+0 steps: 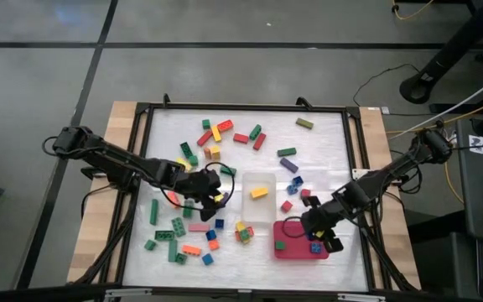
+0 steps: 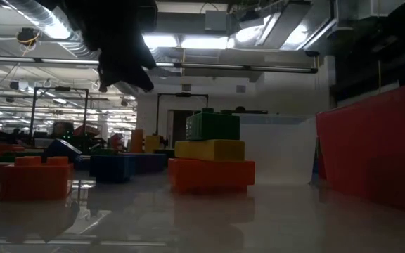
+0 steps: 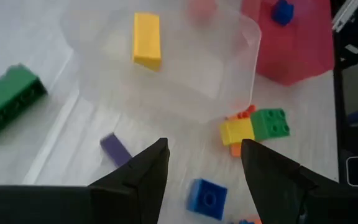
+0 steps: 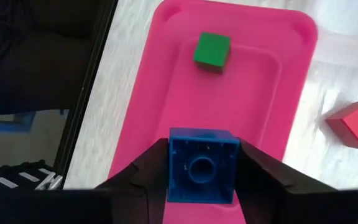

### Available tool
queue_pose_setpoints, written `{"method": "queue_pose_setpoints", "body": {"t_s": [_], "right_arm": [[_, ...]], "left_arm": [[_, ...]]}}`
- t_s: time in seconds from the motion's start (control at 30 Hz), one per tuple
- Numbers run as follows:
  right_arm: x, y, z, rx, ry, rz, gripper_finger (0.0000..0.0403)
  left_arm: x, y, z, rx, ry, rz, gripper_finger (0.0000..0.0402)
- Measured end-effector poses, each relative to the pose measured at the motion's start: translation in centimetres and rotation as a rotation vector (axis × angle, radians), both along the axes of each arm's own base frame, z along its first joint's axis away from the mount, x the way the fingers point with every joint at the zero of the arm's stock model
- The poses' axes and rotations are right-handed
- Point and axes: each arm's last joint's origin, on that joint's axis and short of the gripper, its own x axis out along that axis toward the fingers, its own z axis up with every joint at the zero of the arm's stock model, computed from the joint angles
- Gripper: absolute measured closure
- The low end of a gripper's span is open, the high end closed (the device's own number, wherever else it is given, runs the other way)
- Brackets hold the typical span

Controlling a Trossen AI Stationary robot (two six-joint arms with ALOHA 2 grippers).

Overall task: Sort blocks by size
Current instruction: Put the blue square game piece into the red bin

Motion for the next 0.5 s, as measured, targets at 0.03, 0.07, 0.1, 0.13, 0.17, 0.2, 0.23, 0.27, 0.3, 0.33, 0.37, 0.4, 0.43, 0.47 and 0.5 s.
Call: {"method": "queue_pose_setpoints", "body": {"t_s": [0.03,0.07,0.1,0.13,0.17,0.2,0.23,0.27,0.3,0.33,0.37,0.4,0.43,0.47,0.5], "right_arm": [[-0.1,0.2,0.0,-0.008,-0.005,0.003,0.0251],[-0.2,0.3,0.0,-0.02,-0.013,0.002,0.0251],[-0.2,0.4,0.0,-0.033,-0.021,-0.006,0.0251],[-0.3,0.4,0.0,-0.041,-0.025,-0.018,0.0251],[-0.3,0.4,0.0,-0.048,-0.029,-0.032,0.0251],[-0.3,0.4,0.0,-0.05,-0.029,-0.041,0.0251],[-0.2,0.4,0.0,-0.048,-0.027,-0.05,0.0251],[-0.2,0.4,0.0,-0.046,-0.024,-0.057,0.0251],[-0.2,0.4,0.0,-0.043,-0.021,-0.062,0.0251],[-0.2,0.4,0.0,-0.043,-0.021,-0.064,0.0251],[-0.2,0.4,0.0,-0.042,-0.02,-0.064,0.0251],[-0.2,0.4,0.0,-0.042,-0.02,-0.064,0.0251],[-0.2,0.4,0.0,-0.042,-0.02,-0.064,0.0251],[-0.2,0.4,0.0,-0.042,-0.02,-0.064,0.0251],[-0.2,0.4,0.0,-0.043,-0.02,-0.065,0.0251]], "left_arm": [[-0.1,-0.2,-0.1,0.001,0.001,0.018,0.0214],[-0.2,-0.3,-0.2,0.009,0.001,0.033,0.0214],[-0.3,-0.4,-0.3,0.015,0.0,0.052,0.0214],[-0.3,-0.5,-0.4,0.024,-0.001,0.068,0.0214],[-0.4,-0.6,-0.5,0.028,0.001,0.082,0.0214],[-0.6,-0.7,-0.7,0.033,0.006,0.093,0.0214],[-0.6,-0.8,-0.8,0.037,0.007,0.105,0.0214],[-0.7,-0.8,-1.0,0.038,0.008,0.12,0.0214],[-0.9,-0.9,-1.1,0.046,0.012,0.131,0.0214],[-1.0,-0.9,-1.3,0.055,0.013,0.14,0.0214],[-1.0,-0.9,-1.4,0.065,0.015,0.145,0.0214],[-1.1,-0.9,-1.5,0.073,0.016,0.15,0.0214],[-1.1,-0.9,-1.7,0.081,0.021,0.154,0.0214],[-1.0,-0.9,-1.8,0.085,0.022,0.157,0.0214],[-0.9,-1.0,-2.1,0.09,0.029,0.158,0.0214]]}}
